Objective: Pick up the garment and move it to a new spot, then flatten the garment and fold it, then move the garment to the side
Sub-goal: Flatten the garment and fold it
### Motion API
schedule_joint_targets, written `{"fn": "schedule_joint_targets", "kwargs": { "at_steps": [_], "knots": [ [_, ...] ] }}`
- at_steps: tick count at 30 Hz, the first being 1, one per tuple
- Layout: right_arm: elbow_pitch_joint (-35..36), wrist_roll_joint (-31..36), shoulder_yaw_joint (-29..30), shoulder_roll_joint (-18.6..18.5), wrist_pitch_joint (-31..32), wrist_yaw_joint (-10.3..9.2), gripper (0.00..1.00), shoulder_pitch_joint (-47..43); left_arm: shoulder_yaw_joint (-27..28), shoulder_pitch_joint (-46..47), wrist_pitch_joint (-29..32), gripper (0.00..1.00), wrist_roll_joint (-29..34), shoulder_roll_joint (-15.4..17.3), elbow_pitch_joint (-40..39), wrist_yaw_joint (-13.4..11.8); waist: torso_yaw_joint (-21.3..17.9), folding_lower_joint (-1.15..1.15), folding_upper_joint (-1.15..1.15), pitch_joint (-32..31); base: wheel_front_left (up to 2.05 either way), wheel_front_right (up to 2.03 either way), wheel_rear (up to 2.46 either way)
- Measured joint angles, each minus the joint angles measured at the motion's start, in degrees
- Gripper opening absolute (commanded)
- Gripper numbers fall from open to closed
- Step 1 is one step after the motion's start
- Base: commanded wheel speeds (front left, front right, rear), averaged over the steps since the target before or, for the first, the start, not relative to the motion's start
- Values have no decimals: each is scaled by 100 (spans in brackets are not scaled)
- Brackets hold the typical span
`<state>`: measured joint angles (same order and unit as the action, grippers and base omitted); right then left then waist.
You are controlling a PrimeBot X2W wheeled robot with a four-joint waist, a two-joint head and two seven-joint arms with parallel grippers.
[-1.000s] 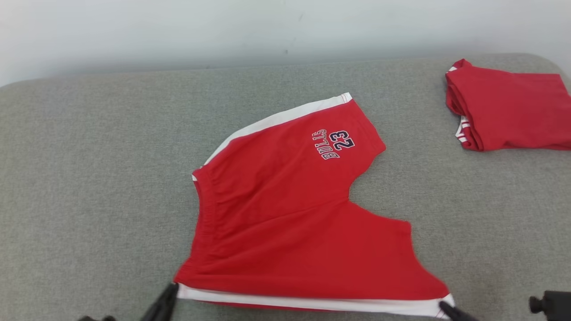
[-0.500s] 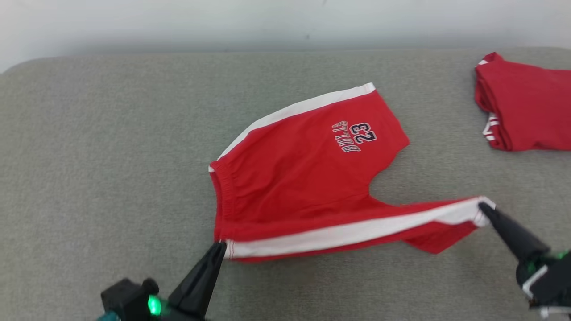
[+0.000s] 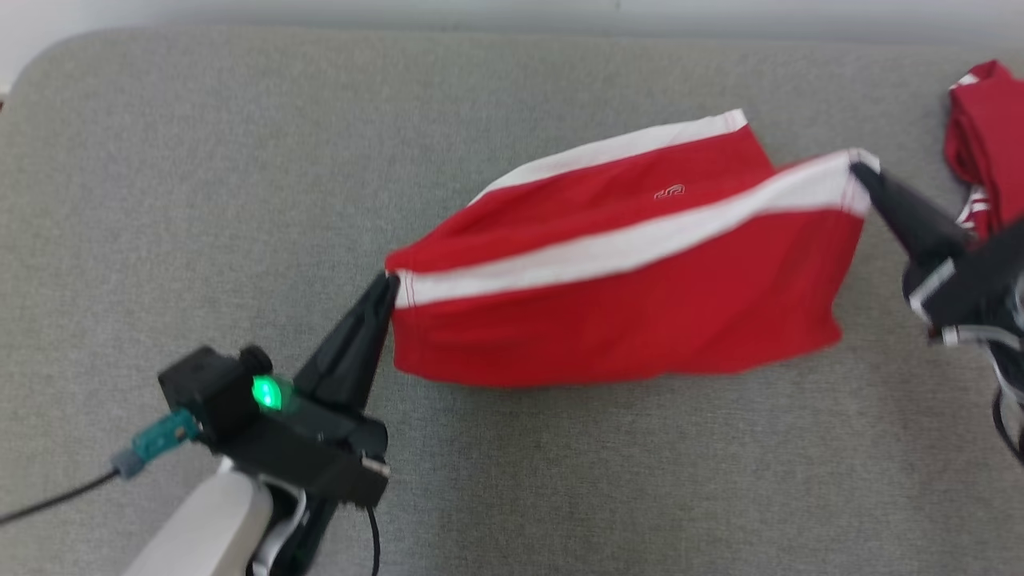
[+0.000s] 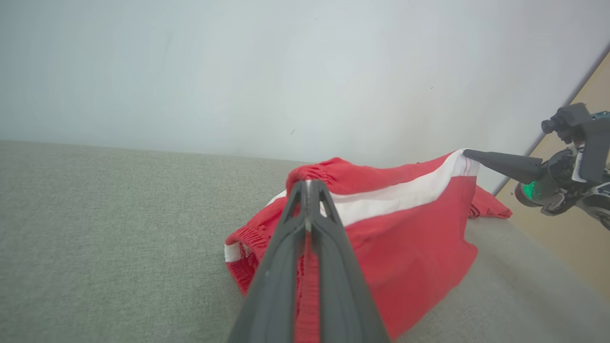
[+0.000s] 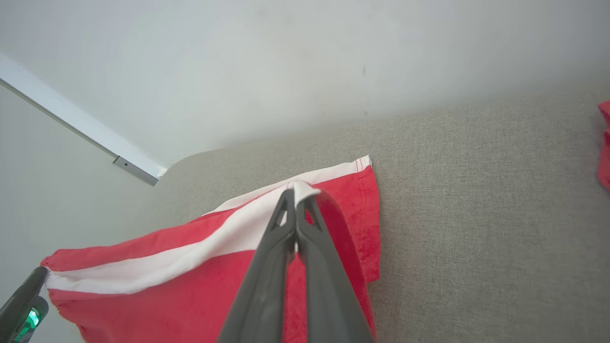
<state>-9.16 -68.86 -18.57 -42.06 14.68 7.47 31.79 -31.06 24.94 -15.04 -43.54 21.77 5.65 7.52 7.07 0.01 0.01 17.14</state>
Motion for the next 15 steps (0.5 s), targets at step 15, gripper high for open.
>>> {"fn": "schedule_joint_targets", "kwargs": {
  "at_steps": [15],
  "knots": [
    [-2376, 1355, -1054, 684, -115, 0, 0, 2886, -98, 1374, 0, 0, 154, -336, 1005, 0, 236, 0, 0, 932, 0, 0, 0]
  ]
}}
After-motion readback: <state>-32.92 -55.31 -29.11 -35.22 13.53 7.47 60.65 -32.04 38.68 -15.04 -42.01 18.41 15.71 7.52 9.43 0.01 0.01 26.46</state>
